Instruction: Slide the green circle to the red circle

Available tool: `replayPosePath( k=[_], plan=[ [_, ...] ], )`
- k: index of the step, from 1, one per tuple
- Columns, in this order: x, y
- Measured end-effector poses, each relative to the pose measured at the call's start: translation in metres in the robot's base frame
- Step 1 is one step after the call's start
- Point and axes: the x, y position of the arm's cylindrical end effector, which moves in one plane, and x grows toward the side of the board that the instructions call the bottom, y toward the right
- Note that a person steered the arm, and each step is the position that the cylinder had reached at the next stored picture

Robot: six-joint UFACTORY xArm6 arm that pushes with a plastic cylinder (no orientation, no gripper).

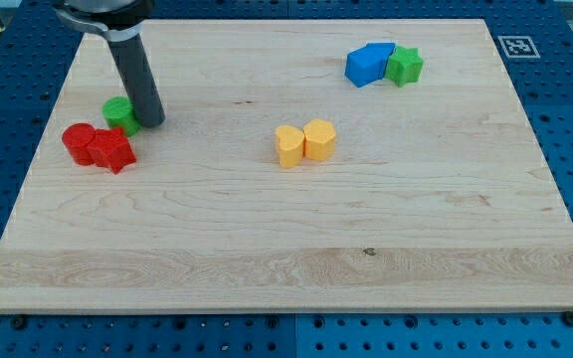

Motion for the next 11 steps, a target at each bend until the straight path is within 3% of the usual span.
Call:
replayPosePath(
  k=[2,5,11],
  plan=[
    [-0.002,0.011],
    [-0.040,0.002],
    [-0.010,-0.023]
  ],
)
